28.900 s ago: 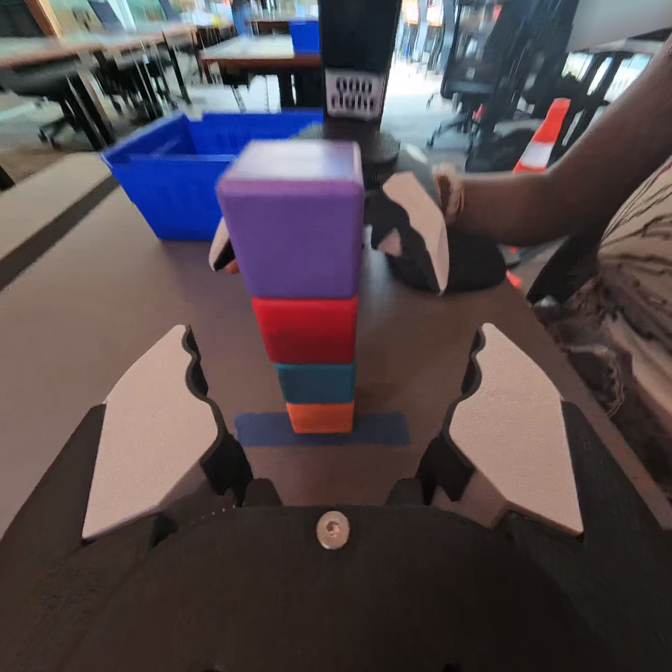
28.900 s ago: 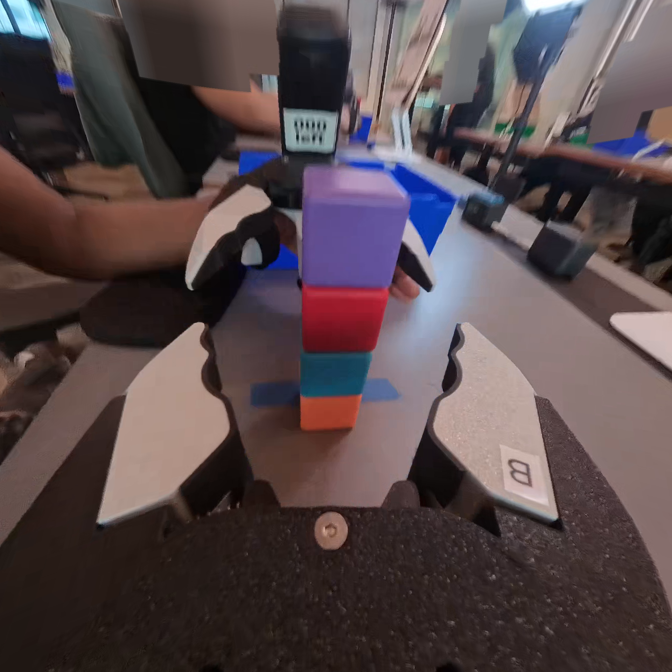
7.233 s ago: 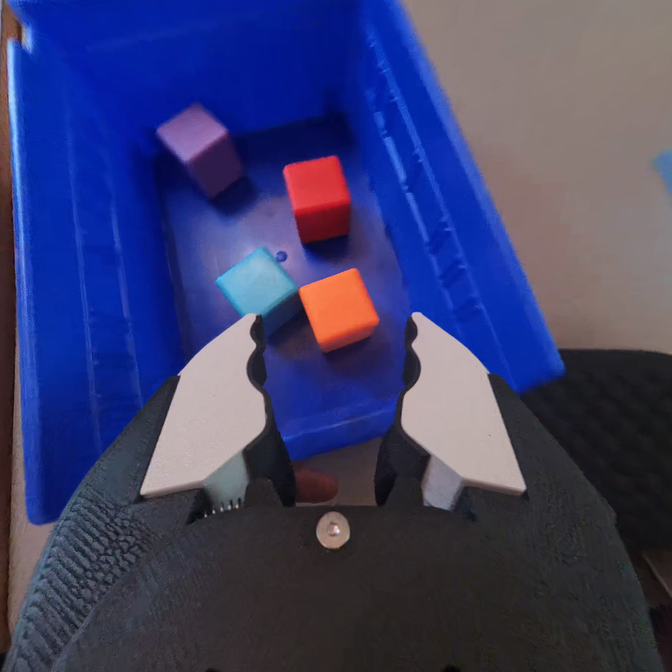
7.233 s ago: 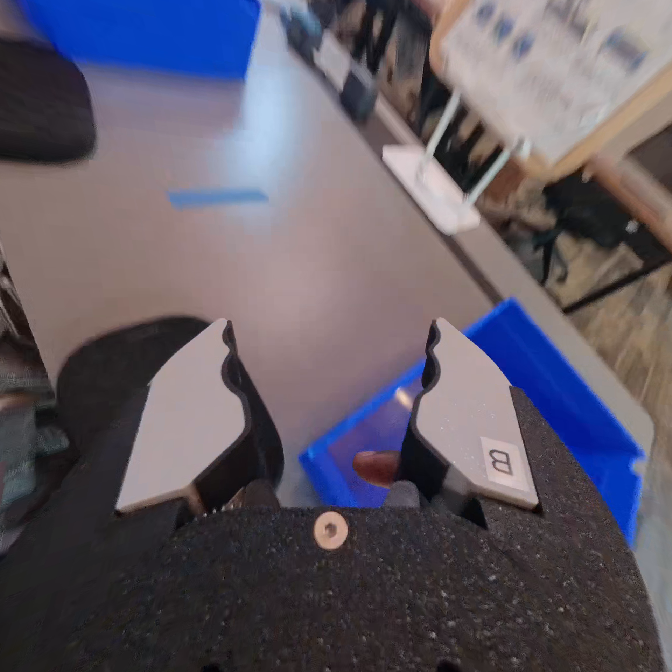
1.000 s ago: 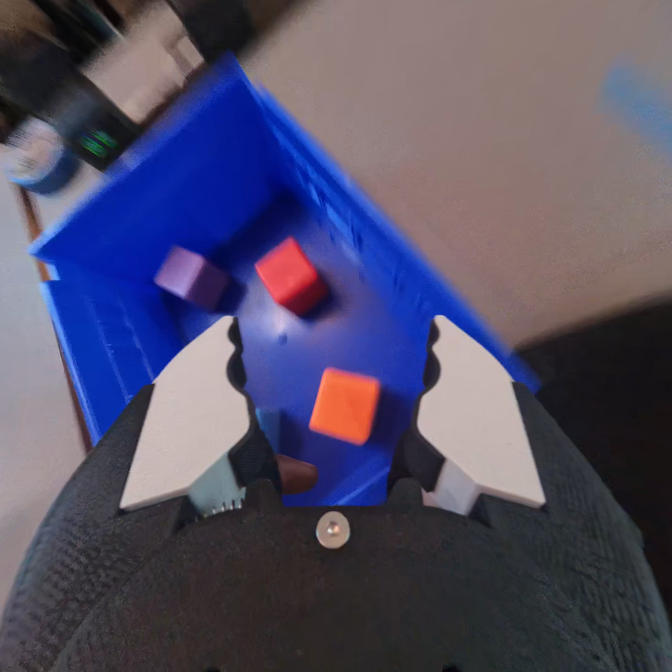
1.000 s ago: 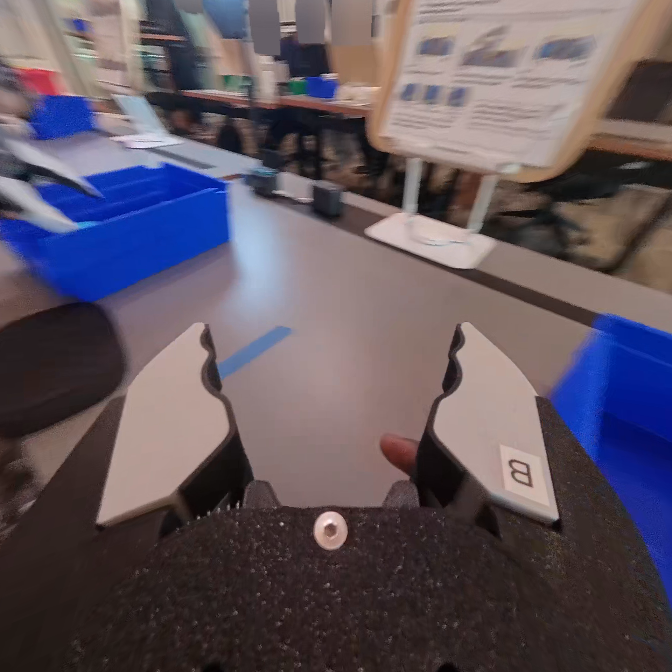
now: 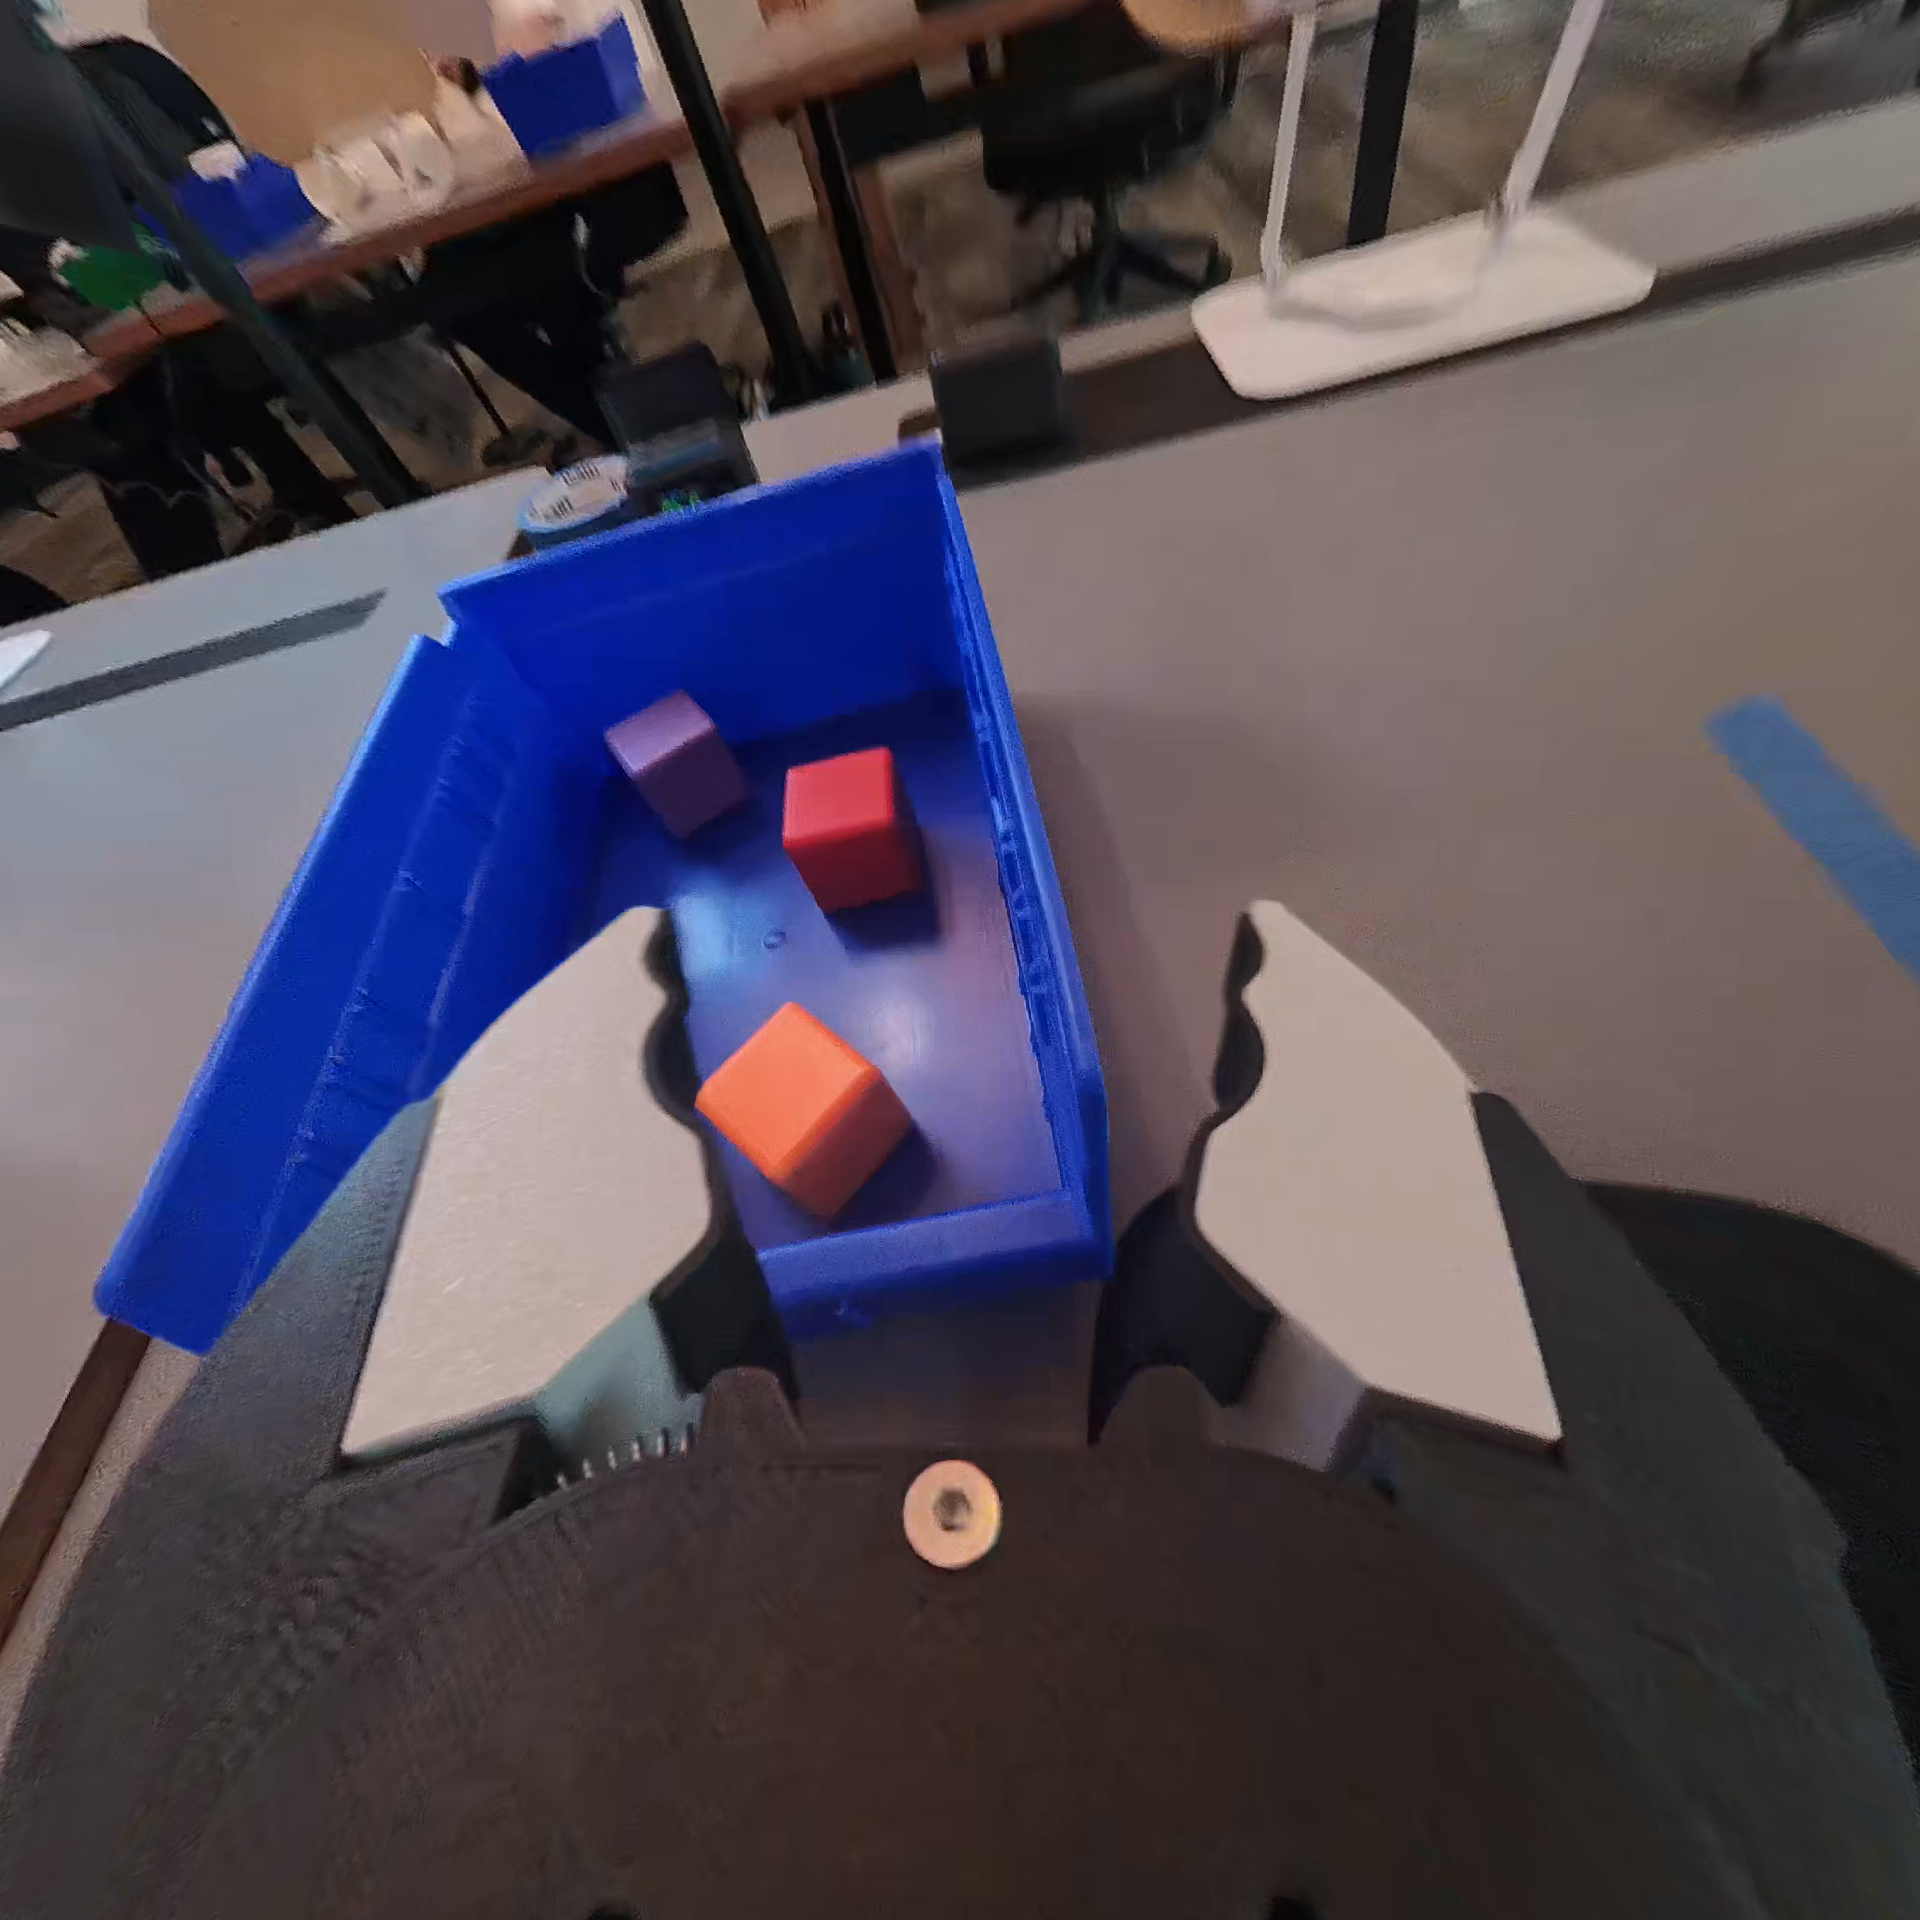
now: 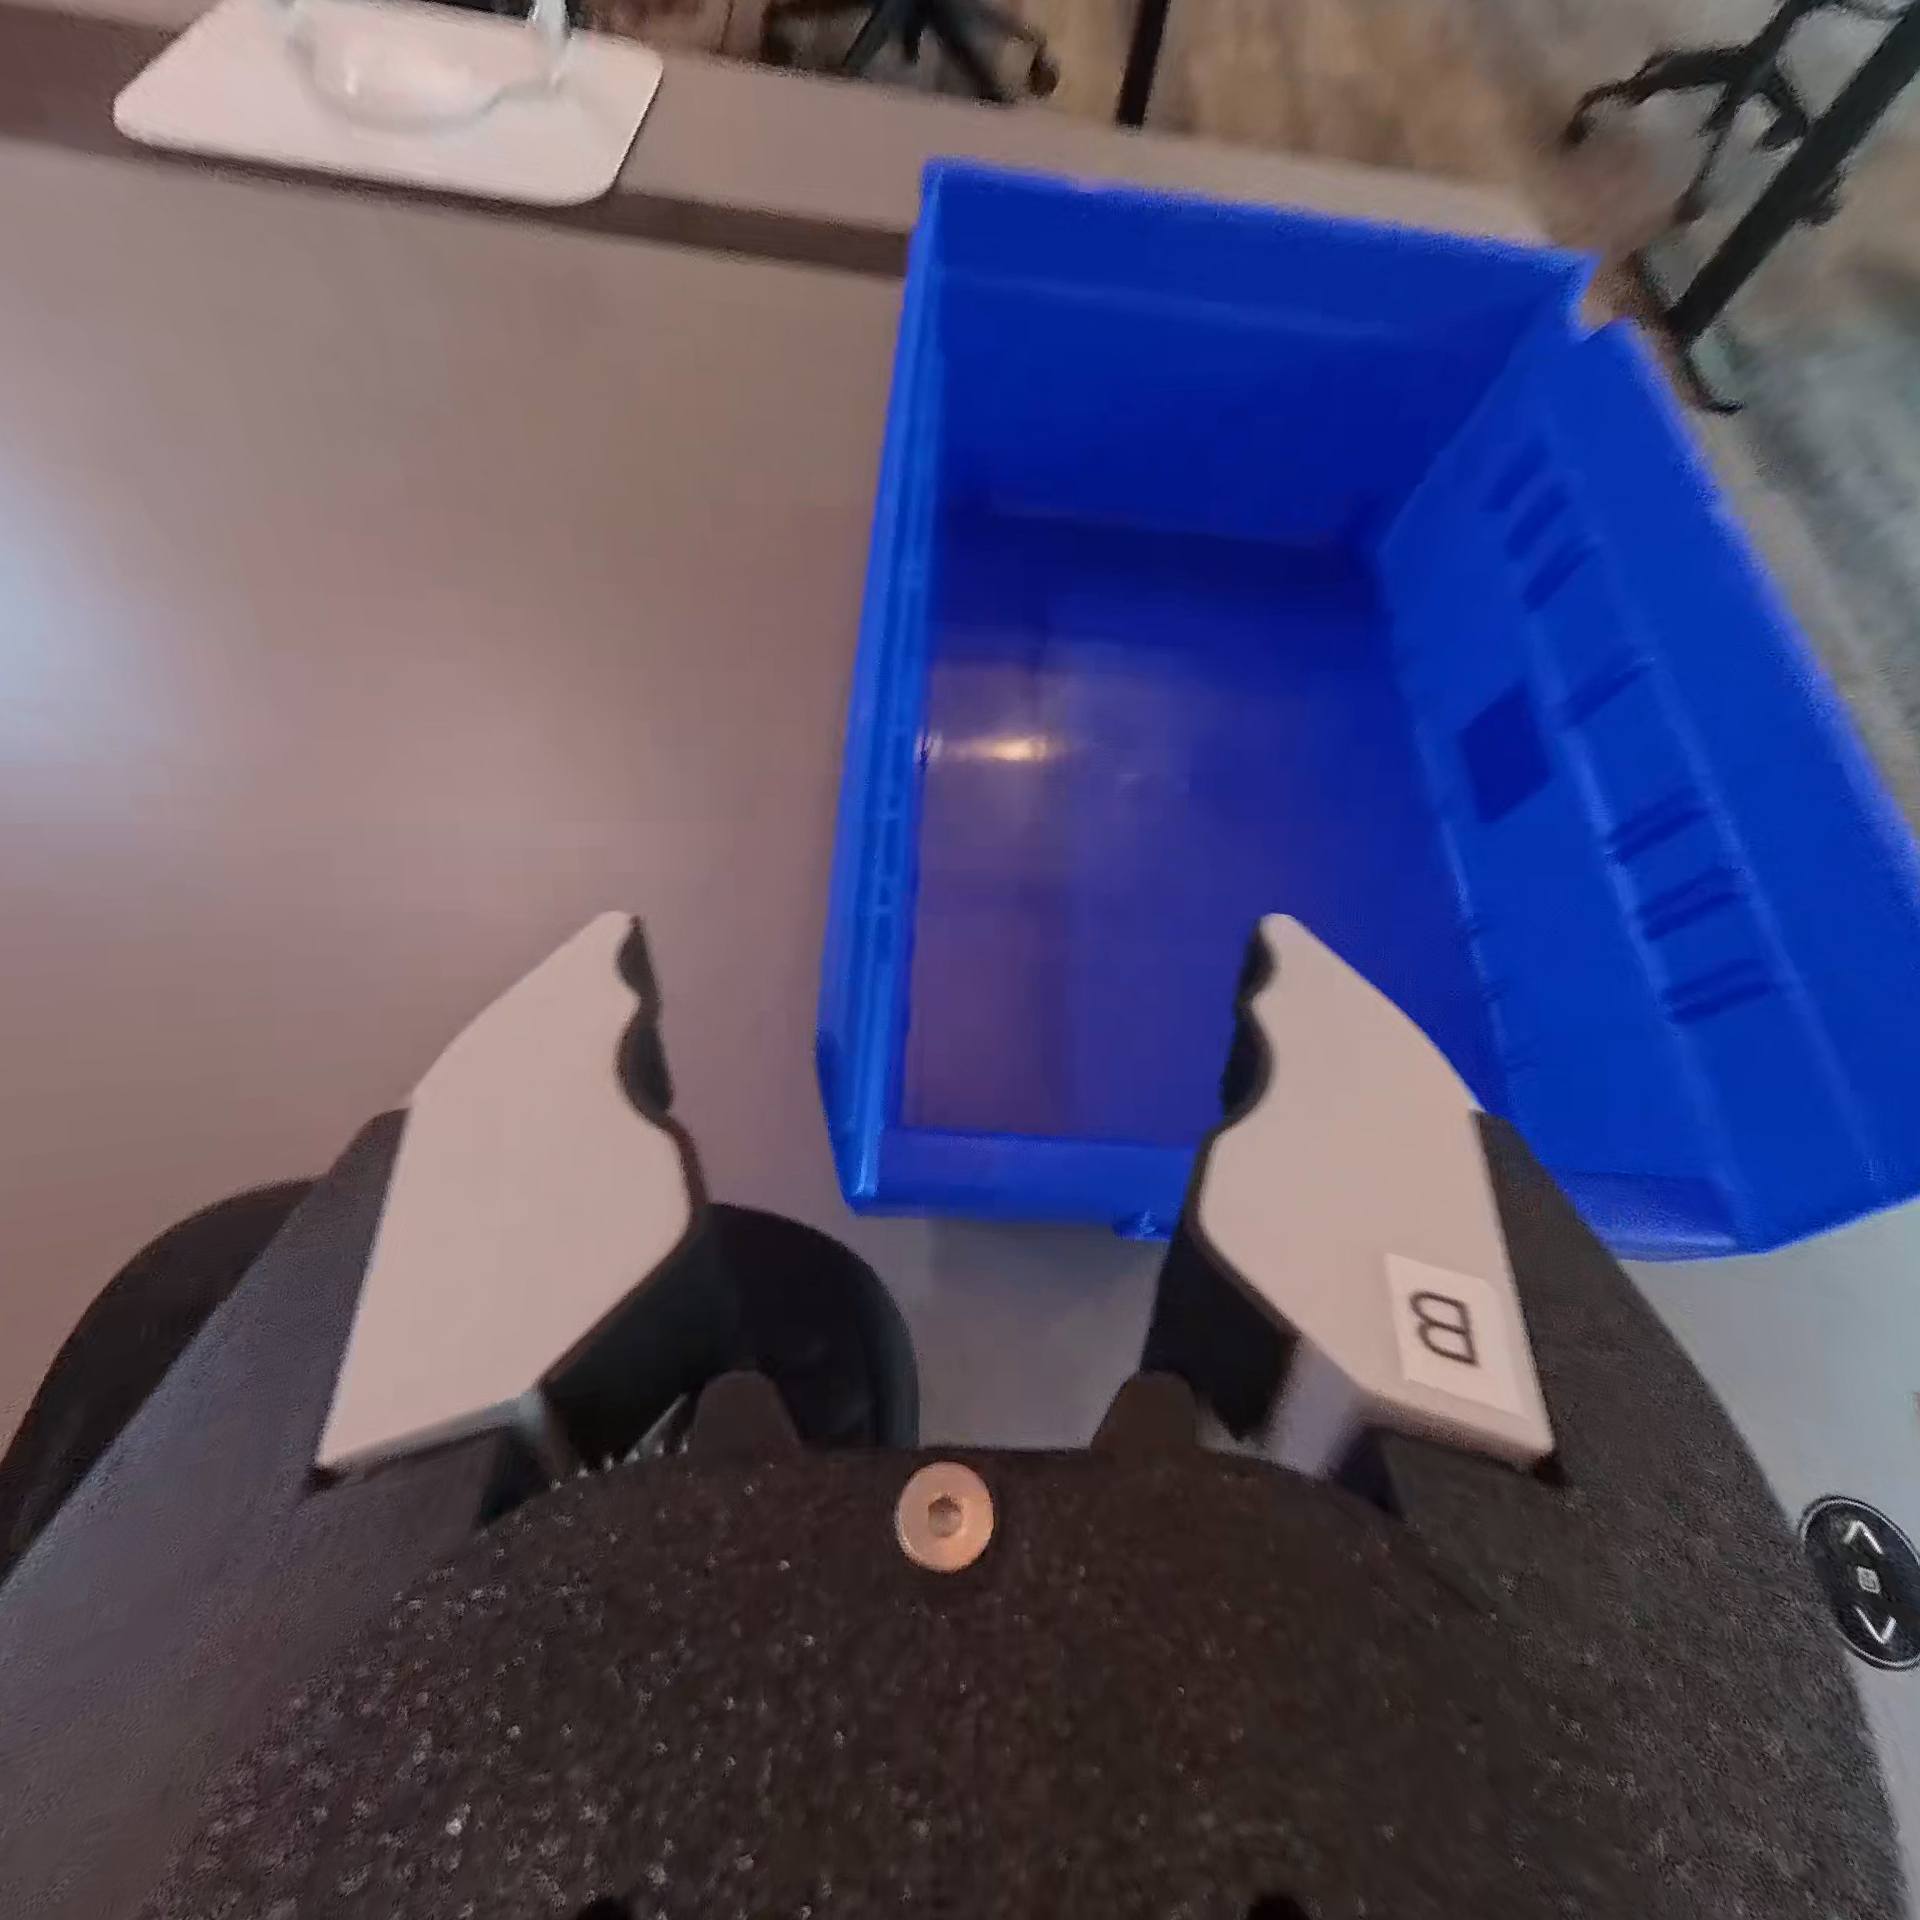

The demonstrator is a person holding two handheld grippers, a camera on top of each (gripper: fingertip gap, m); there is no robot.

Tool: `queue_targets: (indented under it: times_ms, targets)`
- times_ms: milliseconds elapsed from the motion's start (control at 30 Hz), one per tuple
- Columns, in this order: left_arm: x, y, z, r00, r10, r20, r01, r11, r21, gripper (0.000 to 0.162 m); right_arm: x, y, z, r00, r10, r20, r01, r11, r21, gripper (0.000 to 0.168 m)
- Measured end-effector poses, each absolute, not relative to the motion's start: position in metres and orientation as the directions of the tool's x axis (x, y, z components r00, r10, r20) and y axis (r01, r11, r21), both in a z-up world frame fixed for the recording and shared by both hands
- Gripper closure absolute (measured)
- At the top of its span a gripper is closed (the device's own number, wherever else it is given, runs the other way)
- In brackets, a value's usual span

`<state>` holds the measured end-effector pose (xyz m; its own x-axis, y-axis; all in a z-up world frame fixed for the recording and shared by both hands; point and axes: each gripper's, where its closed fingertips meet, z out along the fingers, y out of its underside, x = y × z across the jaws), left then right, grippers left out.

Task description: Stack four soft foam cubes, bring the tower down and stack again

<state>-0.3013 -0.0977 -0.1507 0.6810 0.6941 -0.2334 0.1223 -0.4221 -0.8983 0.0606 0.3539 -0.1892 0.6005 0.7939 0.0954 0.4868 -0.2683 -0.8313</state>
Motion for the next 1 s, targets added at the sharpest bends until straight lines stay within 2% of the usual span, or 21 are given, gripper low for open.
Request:
queue_targets:
  times_ms: [100, 200, 267, 300, 533, 1000]
  targets:
    - [-0.306, -0.093, -0.174, 0.671, 0.669, -0.321, 0.107, -0.515, -0.850, 0.094, 0.060, 0.352, -0.201, 0.574, 0.797, 0.187, 0.571, -0.226, -0.789, 0.103]
    - [-0.308, -0.087, -0.189, 0.679, 0.666, -0.308, 0.114, -0.511, -0.852, 0.124, 0.055, 0.351, -0.208, 0.561, 0.795, 0.232, 0.606, -0.203, -0.770, 0.143]
    - [-0.309, -0.085, -0.193, 0.688, 0.663, -0.297, 0.109, -0.499, -0.860, 0.139, 0.051, 0.351, -0.209, 0.571, 0.795, 0.205, 0.578, -0.212, -0.788, 0.162]
    - [-0.310, -0.085, -0.193, 0.689, 0.663, -0.294, 0.109, -0.495, -0.862, 0.145, 0.049, 0.352, -0.209, 0.576, 0.793, 0.200, 0.571, -0.215, -0.792, 0.166]
    - [-0.313, -0.085, -0.198, 0.708, 0.647, -0.282, 0.106, -0.492, -0.864, 0.156, 0.042, 0.359, -0.210, 0.594, 0.786, 0.171, 0.535, -0.228, -0.814, 0.166]
    - [-0.320, -0.074, -0.199, 0.699, 0.664, -0.265, 0.114, -0.470, -0.875, 0.157, 0.031, 0.373, -0.210, 0.624, 0.764, 0.162, 0.494, -0.226, -0.840, 0.166]
